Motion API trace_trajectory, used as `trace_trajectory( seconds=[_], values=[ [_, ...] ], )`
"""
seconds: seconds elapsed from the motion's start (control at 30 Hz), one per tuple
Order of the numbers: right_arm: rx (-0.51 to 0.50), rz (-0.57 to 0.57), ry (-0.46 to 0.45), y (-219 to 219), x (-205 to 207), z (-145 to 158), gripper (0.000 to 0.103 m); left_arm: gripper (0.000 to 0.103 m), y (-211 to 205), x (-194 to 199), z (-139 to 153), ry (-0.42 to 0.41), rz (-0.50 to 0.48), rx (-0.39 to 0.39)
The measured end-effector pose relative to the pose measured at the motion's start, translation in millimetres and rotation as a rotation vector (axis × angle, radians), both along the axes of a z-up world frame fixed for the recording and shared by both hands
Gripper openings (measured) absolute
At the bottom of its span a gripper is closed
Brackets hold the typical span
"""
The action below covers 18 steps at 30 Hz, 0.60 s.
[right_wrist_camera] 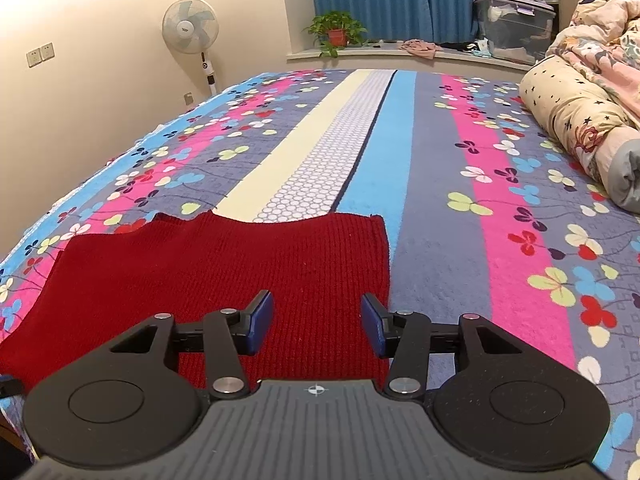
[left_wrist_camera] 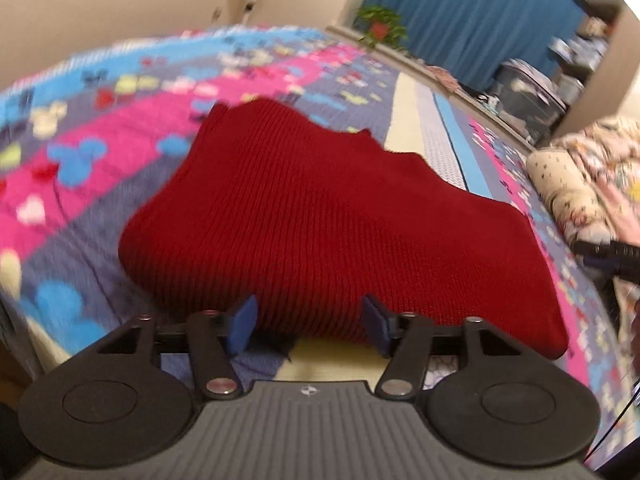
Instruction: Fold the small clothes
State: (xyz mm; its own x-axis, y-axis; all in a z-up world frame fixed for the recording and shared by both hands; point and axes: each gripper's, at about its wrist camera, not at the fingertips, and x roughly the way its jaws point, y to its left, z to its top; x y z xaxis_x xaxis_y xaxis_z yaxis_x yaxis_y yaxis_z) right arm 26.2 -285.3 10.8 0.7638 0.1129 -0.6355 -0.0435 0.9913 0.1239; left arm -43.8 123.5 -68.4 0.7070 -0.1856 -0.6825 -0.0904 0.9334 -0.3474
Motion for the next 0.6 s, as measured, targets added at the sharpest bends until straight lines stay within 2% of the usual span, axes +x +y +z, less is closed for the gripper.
trace_trajectory(
  seconds=[0.07,0.23,0.4,0.47,0.6],
  values=[
    [0.001,0.001,-0.001,0,1,0,0.051,0.071,6,1,-5,0.026,0.026,-0.025],
    [-0.013,0.003,0.001,1,2,3,0.051,0.071,22,2,-17,0.101,0.122,-0.052],
    [-0.055,0.010,0.007,1,3,7,0.051,0.078,39,6,-23,0.107,0.202,-0.100],
    [-0.061,0.008,0.010,0,3,7,0.051,0.081,45,9,-24,0.097,0.238,-0.136],
    [-0.046,-0.019,0.011,-8,5,8,0.051,0.084,59,19,-32,0.119,0.335,-0.293]
  ],
)
